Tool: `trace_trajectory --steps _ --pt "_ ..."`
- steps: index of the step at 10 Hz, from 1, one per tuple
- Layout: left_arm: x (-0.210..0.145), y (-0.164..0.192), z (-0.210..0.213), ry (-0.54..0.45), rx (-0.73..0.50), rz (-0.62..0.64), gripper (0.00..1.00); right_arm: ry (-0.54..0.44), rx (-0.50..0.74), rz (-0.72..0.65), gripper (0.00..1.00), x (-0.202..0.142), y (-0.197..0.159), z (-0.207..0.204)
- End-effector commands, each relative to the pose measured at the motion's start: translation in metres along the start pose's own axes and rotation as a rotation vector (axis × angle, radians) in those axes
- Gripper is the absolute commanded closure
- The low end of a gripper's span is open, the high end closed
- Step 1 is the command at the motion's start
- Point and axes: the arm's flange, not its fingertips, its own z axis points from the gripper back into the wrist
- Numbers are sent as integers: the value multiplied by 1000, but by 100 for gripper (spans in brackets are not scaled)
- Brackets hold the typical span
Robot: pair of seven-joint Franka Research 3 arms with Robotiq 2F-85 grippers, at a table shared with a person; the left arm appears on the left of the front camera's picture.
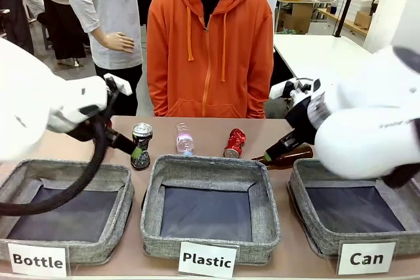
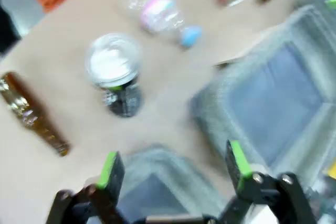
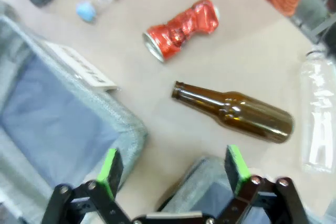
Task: Sort the can waste into the basket.
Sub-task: Pick up the can waste from the table and place it in the right Fabric basket.
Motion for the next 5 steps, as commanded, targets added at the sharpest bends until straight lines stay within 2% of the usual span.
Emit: trace_trajectory --steps 1,2,3,4,5 --pt "-23 29 70 -13 -224 69 0 -49 189 -92 0 -11 -18 67" --pt "-36 36 97 -31 -386 62 0 -81 349 -133 0 -23 -22 97" --pt "-50 54 125 -63 -561 71 0 -159 407 -179 0 -43 -31 124" --pt "-72 90 148 -136 -638 137 0 -256 463 -231 0 -75 -47 146" --pt "-94 117 163 -207 -656 239 0 -327 481 -307 0 -109 -63 157"
